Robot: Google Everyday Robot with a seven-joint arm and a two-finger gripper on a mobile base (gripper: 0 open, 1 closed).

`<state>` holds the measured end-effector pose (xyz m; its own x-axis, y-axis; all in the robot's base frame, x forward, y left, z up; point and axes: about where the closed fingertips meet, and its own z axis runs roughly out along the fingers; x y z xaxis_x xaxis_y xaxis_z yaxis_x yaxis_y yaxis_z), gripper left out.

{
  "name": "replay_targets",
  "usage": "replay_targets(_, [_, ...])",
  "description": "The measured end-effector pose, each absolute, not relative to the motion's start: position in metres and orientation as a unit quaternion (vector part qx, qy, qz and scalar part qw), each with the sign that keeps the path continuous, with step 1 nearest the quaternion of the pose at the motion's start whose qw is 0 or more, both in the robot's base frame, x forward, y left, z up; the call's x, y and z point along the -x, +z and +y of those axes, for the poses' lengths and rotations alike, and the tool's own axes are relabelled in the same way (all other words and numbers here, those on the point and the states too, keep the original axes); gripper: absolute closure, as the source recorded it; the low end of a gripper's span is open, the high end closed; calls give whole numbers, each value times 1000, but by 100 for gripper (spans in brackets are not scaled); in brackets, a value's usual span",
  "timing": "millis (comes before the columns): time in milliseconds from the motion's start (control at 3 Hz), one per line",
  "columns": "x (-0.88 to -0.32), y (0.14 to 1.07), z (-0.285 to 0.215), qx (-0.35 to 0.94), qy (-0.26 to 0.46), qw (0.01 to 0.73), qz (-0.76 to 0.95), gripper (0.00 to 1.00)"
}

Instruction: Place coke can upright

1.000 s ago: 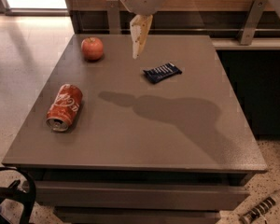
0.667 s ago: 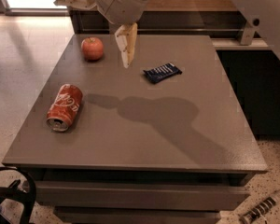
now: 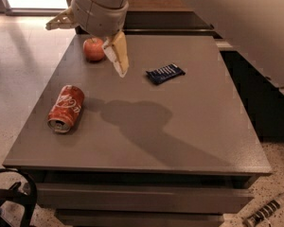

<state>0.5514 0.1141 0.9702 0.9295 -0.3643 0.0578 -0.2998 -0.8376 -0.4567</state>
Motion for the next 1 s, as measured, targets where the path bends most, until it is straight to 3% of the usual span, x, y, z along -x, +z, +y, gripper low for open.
replay_targets(1000, [-542, 926, 135, 963, -66, 196, 171, 0])
